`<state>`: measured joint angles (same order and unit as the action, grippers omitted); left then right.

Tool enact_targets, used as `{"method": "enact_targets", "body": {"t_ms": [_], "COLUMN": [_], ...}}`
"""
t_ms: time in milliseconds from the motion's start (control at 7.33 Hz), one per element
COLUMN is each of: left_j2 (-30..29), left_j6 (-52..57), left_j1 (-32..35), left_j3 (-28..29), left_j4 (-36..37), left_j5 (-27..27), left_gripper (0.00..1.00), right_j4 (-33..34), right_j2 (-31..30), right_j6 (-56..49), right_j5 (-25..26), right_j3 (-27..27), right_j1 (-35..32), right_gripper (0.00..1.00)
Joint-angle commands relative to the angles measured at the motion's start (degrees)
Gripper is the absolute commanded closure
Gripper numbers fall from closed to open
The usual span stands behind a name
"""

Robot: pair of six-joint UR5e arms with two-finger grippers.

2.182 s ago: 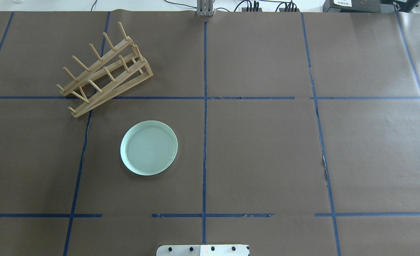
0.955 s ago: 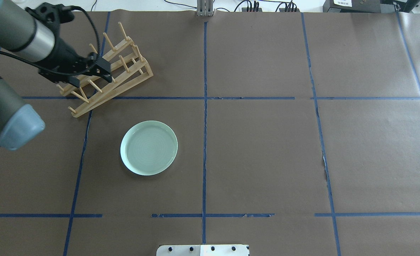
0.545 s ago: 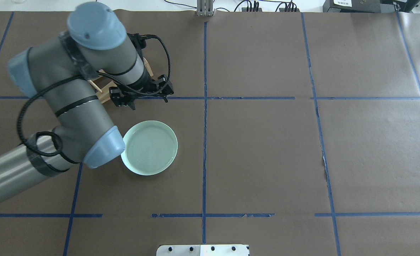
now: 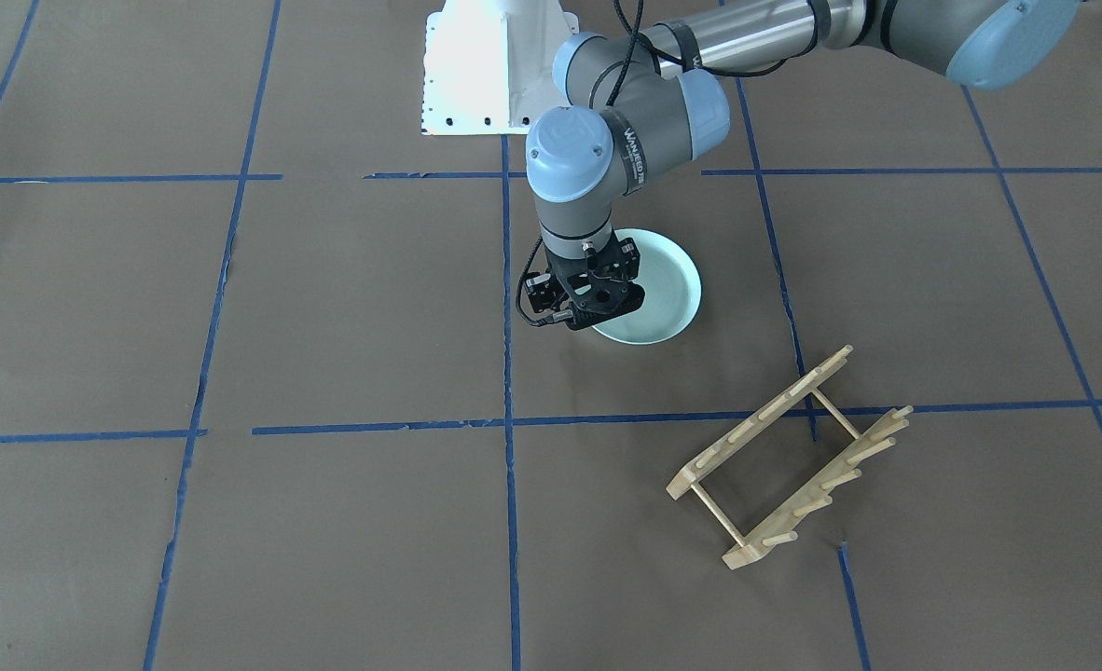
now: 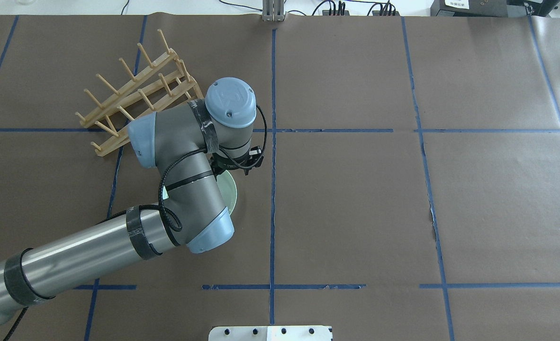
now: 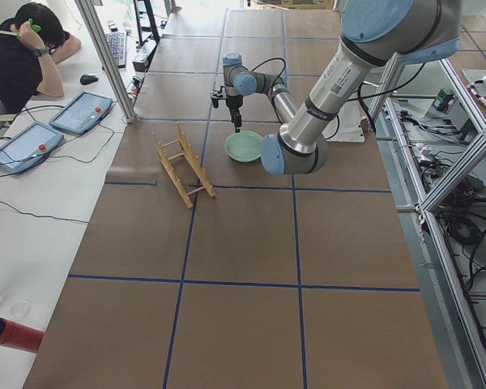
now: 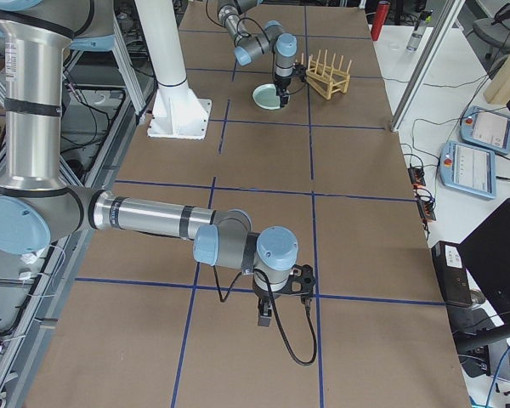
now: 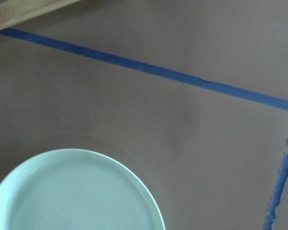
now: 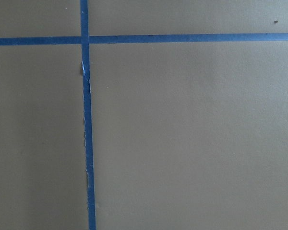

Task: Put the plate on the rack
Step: 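Close the left gripper on the rim of the pale green plate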

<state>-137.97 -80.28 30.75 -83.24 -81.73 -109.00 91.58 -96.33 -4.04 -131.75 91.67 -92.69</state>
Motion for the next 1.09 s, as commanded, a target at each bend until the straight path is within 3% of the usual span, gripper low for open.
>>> {"method": "enact_targets", "body": {"t_ms": [0,273,545,818,955], "left_j2": [-0.11,-0.11,0.07,0.07,0.07], "left_j6": [-0.58,-0.58,-0.49,-0.49,-0.66], "left_j1": [-1.57,-2.10,-2.10,-2.10,-2.01], "left_j3": [1.41,1.41,1.41,1.15,0.89], "left_j4": [-0.19,-0.54,-0.63,-0.63,-1.76], "left_j5": [0.28,0.28,0.28,0.19,0.19], "left_gripper": [0.52,0.52,0.61,1.00,1.00], "right_j4": [0.00,0.00,0.00,0.00,0.00], "right_j2": [0.00,0.00,0.00,0.00,0.00], "right_j6": [0.00,0.09,0.00,0.00,0.00], "right_j5": [0.00,0.00,0.00,0.00,0.00], "right_j3": [-0.09,0.00,-0.09,0.00,-0.09], "right_j1": [-0.03,-0.03,-0.03,-0.03,-0.03], "right_gripper": [0.00,0.00,0.00,0.00,0.00]}}
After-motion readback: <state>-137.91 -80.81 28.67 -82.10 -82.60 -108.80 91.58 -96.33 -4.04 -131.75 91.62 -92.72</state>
